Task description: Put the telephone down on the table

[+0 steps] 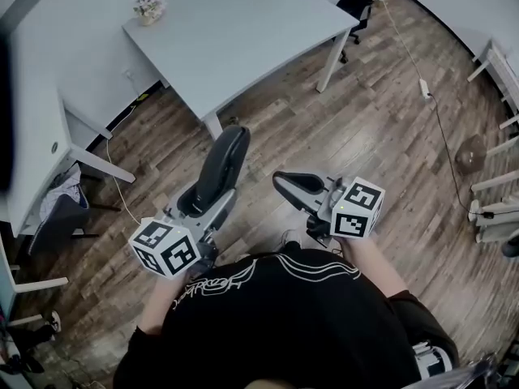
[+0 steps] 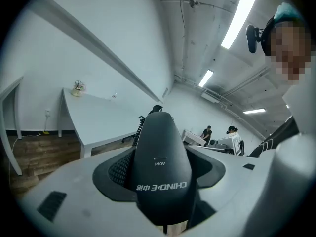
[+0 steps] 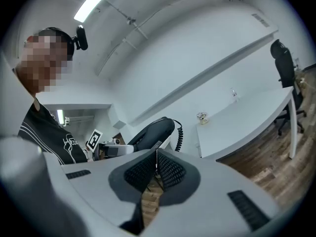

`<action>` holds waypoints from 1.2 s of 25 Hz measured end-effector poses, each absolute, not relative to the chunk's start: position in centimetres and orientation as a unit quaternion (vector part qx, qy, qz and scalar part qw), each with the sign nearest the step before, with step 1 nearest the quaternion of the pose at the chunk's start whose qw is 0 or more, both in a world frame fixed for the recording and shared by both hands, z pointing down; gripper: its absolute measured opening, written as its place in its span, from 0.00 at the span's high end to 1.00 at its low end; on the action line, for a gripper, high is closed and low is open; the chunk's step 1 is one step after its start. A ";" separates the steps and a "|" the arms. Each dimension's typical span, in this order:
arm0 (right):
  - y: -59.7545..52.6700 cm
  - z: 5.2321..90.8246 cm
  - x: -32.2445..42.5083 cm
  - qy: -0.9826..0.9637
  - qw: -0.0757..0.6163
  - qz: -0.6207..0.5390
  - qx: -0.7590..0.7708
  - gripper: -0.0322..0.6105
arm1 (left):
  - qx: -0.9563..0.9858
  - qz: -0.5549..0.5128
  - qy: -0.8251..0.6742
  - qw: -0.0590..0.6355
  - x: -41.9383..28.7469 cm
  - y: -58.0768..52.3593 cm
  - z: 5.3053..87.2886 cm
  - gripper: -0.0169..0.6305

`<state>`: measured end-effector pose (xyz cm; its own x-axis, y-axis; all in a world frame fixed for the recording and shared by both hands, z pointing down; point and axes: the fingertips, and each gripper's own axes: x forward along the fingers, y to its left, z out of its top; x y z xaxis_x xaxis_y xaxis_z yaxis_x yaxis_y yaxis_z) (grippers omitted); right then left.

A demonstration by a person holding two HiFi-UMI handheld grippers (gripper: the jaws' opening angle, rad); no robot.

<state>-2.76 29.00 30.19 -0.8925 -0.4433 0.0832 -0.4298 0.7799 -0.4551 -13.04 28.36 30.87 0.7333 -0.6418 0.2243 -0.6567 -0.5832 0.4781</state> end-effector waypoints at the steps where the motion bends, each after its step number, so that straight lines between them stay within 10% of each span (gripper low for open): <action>1: 28.8 30.2 -2.4 0.942 0.019 -0.242 -0.231 0.89 | 0.890 0.015 -0.364 0.274 -12.7 28.2 30.8 0.54; 30: 22.1 32.1 13.7 0.923 0.024 -0.266 -0.277 0.89 | 0.903 0.006 -0.300 0.309 4.1 20.8 33.2 0.54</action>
<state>13.68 22.12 32.14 -0.8452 -0.5245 0.1026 -0.4985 0.7045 -0.5052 4.14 20.83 33.19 0.8204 -0.5370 0.1966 -0.5447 -0.6291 0.5545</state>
